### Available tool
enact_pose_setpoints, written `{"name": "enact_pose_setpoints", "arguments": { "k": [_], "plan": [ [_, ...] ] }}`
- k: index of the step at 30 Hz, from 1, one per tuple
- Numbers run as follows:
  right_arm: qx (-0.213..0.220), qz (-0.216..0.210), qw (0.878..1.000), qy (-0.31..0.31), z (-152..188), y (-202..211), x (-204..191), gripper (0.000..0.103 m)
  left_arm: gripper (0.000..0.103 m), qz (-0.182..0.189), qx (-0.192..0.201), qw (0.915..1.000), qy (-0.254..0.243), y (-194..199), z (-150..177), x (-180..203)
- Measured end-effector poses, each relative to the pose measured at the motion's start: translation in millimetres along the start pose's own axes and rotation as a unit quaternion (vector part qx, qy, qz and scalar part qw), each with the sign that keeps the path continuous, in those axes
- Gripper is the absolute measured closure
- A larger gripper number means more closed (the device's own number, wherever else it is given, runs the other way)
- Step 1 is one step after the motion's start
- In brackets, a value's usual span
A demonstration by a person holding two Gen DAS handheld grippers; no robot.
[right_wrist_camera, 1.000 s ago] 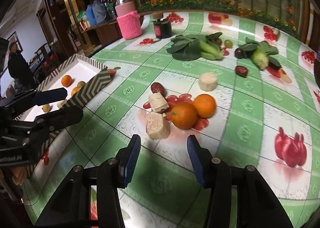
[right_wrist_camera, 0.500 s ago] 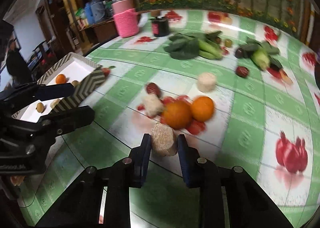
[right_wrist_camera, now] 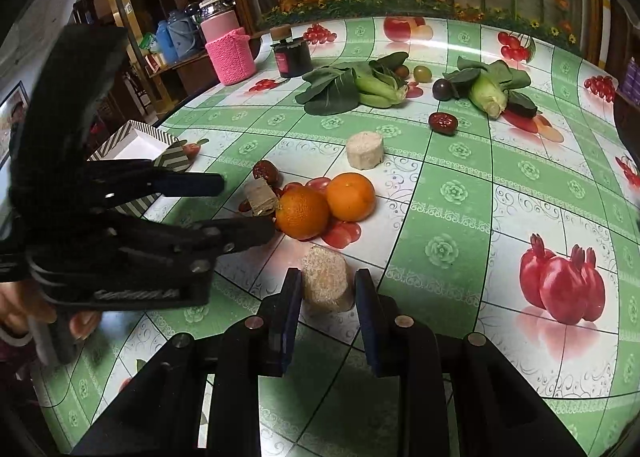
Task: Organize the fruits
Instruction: 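Grasp a tan rice cake with the right gripper while the left grasps another rice cake, then carry both tan rice cakes in the grippers over the white tray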
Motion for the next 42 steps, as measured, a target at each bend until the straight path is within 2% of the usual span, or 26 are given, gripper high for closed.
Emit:
{"name": "enact_pose_setpoints", "arguments": {
  "k": [3, 4, 12, 28, 42],
  "plan": [
    [0.001, -0.005, 1.000, -0.004, -0.4, -0.5, 1.4, 0.075, 0.076, 0.002, 0.010, 0.9999, -0.006, 0.4, -2.9, 1.5],
    [0.001, -0.006, 1.000, -0.005, -0.5, -0.6, 1.7, 0.075, 0.078, 0.002, 0.009, 0.9999, -0.007, 0.3, -3.6, 1.7],
    [0.006, -0.006, 1.000, -0.005, -1.1, 6.0, -3.9, 0.075, 0.078, 0.012, 0.011, 0.9997, 0.018, 18.3, 7.9, -1.9],
    [0.028, -0.008, 1.000, -0.008, 11.0, 37.8, -43.4, 0.075, 0.078, -0.046, 0.067, 0.9961, 0.033, 84.1, 44.5, -7.3],
    [0.035, -0.024, 0.999, 0.016, 5.7, 40.6, -91.9, 0.076, 0.078, -0.070, 0.086, 0.9916, 0.067, 111.5, 63.8, -38.4]
  ]
}}
Point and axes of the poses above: each gripper's, at about its wrist camera, not at the fingertips, and y roughly against the way its jaws point, x to its right, z to its underside, the point moved 4 cm from there along -y, roughly the way its jaws point, and after that the axes turned 3 degrees about x, right-handed, at the moved point
